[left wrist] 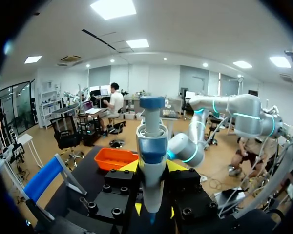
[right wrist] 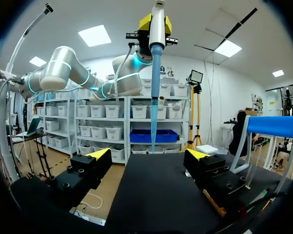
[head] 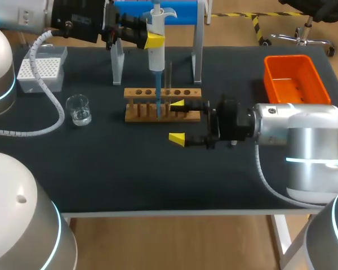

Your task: Invert the test tube, pick up the pipette, mount the tip to pipette, aspirate from beaker and dispense into the tube, eject the tip, return the pipette, and cap with the stopper.

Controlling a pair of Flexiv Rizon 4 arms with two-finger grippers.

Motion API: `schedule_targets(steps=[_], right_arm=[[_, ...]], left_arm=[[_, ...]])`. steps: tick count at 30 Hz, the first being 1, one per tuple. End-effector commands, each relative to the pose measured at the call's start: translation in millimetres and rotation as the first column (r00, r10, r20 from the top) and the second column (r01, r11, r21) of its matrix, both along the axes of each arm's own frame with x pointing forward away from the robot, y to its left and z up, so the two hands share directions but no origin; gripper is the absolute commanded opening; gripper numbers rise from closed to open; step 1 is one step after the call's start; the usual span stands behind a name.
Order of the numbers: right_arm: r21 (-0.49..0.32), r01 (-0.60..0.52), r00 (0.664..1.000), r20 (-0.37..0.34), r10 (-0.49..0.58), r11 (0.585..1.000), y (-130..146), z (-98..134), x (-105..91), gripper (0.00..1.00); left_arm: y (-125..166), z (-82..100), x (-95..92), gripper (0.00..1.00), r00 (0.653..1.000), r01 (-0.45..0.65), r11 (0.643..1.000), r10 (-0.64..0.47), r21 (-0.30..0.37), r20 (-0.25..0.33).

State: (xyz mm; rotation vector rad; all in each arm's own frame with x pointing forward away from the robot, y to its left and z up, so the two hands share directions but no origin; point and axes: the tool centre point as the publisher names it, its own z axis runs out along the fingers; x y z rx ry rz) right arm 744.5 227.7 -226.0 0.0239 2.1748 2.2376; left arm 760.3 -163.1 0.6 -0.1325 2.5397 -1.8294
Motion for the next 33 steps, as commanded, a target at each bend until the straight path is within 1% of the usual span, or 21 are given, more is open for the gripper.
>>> schedule_targets(steps=[1, 8, 16, 17, 22, 26, 28, 33], right_arm=[[0.0, -0.002, 1.0, 0.001, 0.002, 1.0, -2, 0, -0.6, 1.0], [0.0, -0.002, 1.0, 0.001, 0.002, 1.0, -2, 0, -0.6, 1.0], [0.0, -0.002, 1.0, 0.001, 0.002, 1.0, -2, 0, -0.6, 1.0], [0.0, -0.002, 1.0, 0.001, 0.002, 1.0, -2, 0, -0.6, 1.0], [0.0, -0.002, 1.0, 0.001, 0.002, 1.0, -2, 0, -0.6, 1.0], [0.0, -0.002, 1.0, 0.001, 0.002, 1.0, -2, 0, -0.6, 1.0], [0.0, -0.002, 1.0, 0.001, 0.002, 1.0, -2, 0, -0.6, 1.0], [0.0, -0.002, 1.0, 0.001, 0.002, 1.0, -2, 0, -0.6, 1.0]], left_arm=[[0, 0.0, -0.3, 0.0, 1.0, 0.0, 1.0, 0.0, 0.0, 0.0], [0, 0.0, -0.3, 0.0, 1.0, 0.0, 1.0, 0.0, 0.0, 0.0], [25, -5.7, 10.2, 0.0, 1.0, -0.011, 1.0, 0.011, 0.014, 0.011], [29, -7.7, 12.7, 0.0, 1.0, -0.012, 0.999, 0.012, 0.031, 0.002], [55, -17.6, 27.7, 0.0, 1.0, -0.016, 0.999, 0.016, 0.042, -0.002], [77, -23.6, 42.5, 0.0, 1.0, -0.028, 0.999, 0.028, 0.033, 0.012], [89, -26.3, 50.4, 0.0, 0.999, -0.031, 0.999, 0.03, 0.039, 0.017], [120, -33.7, 67.2, 0.0, 0.997, -0.064, 0.997, 0.063, 0.035, 0.038]])
